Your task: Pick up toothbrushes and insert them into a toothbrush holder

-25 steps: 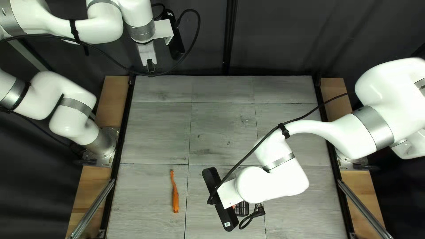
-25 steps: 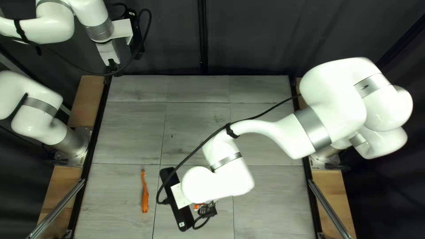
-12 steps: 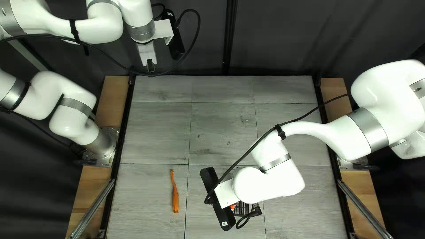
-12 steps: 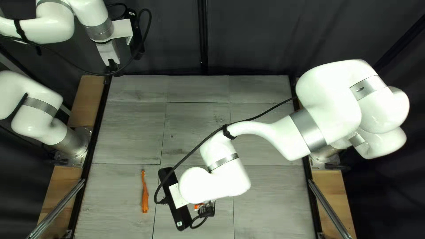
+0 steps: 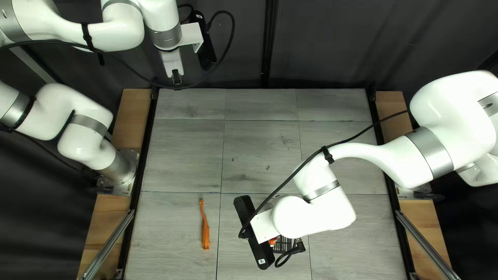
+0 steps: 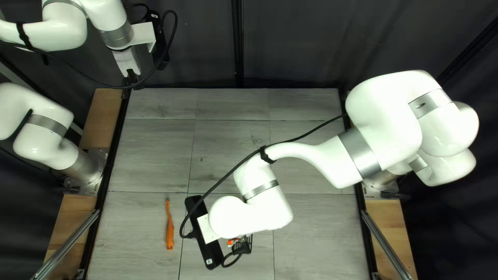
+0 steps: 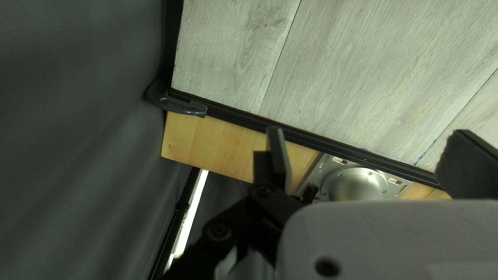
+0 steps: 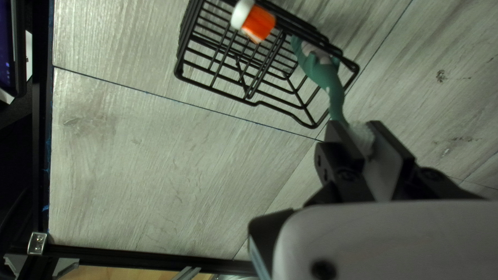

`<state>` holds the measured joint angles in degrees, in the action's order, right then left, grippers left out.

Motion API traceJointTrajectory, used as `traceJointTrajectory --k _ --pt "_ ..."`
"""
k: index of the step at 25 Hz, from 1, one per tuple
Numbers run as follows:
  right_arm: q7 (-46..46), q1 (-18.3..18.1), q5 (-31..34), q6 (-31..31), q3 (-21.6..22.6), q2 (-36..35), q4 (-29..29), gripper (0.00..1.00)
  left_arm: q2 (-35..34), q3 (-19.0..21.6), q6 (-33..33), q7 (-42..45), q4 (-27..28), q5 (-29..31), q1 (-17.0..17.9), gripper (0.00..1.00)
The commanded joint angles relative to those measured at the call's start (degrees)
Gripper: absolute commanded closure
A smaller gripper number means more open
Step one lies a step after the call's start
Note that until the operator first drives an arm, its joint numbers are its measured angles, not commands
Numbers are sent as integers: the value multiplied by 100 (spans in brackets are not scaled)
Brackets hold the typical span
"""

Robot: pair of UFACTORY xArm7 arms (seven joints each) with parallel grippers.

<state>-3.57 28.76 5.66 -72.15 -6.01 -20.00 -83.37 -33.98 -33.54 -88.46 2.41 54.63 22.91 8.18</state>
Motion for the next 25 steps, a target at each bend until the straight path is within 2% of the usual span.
traceJointTrajectory --k 1,6,7,9,10,25 --pt "-7 1 4 22 -1 -22 -12 93 0 0 0 0 0 0 0 0" --pt "-1 2 9 -1 -1 -82 -72 92 0 0 0 0 0 0 0 0" --pt "-1 2 10 -7 -1 -84 -77 86 0 0 0 0 0 0 0 0" --pt "-4 10 15 -33 2 -86 -94 15 0 0 0 0 0 0 0 0" --pt "-1 15 20 -53 5 -90 -111 2 0 0 0 0 0 0 0 0" --pt "-18 30 33 -53 7 -62 -131 0 0 0 0 0 0 0 0 0"
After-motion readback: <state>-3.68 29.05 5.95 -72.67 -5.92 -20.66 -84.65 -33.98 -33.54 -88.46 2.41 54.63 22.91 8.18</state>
